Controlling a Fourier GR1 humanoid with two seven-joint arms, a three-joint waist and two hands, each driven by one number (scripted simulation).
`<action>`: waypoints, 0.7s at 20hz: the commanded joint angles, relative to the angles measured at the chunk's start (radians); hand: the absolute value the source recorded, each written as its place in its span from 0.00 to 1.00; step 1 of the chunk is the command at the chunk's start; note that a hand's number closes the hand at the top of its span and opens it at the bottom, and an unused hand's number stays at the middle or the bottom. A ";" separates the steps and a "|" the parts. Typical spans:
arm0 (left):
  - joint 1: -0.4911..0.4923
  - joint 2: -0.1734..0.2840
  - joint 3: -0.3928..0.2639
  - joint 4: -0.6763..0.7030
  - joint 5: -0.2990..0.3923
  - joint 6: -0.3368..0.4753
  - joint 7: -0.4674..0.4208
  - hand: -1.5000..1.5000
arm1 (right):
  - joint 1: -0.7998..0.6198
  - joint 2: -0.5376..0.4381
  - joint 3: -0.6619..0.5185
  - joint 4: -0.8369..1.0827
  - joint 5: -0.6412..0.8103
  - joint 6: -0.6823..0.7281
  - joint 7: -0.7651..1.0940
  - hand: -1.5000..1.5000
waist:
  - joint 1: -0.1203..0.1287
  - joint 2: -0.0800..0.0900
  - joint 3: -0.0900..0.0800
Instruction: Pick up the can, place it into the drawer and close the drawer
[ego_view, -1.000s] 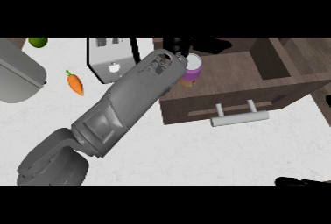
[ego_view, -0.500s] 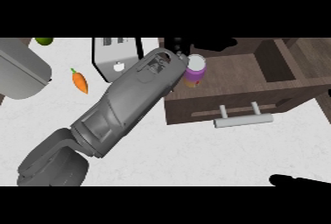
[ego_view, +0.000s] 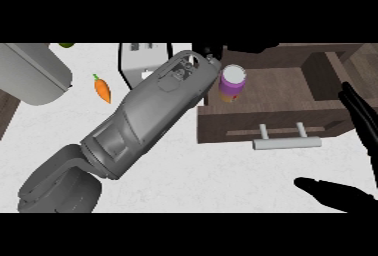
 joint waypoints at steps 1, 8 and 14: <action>0.001 0.000 -0.001 -0.005 0.007 0.022 0.005 0.00 | -0.024 -0.003 0.098 0.090 0.197 -0.054 -0.013 0.00 | 0.014 -0.002 0.000; 0.016 0.008 -0.001 -0.058 -0.046 0.025 0.062 0.00 | -0.079 0.010 0.161 0.315 0.406 -0.156 -0.010 0.00 | 0.056 -0.016 0.000; 0.036 0.112 -0.024 -0.193 -0.097 0.027 0.187 0.00 | -0.140 0.068 0.112 0.555 0.420 -0.341 -0.092 0.00 | 0.071 -0.021 0.000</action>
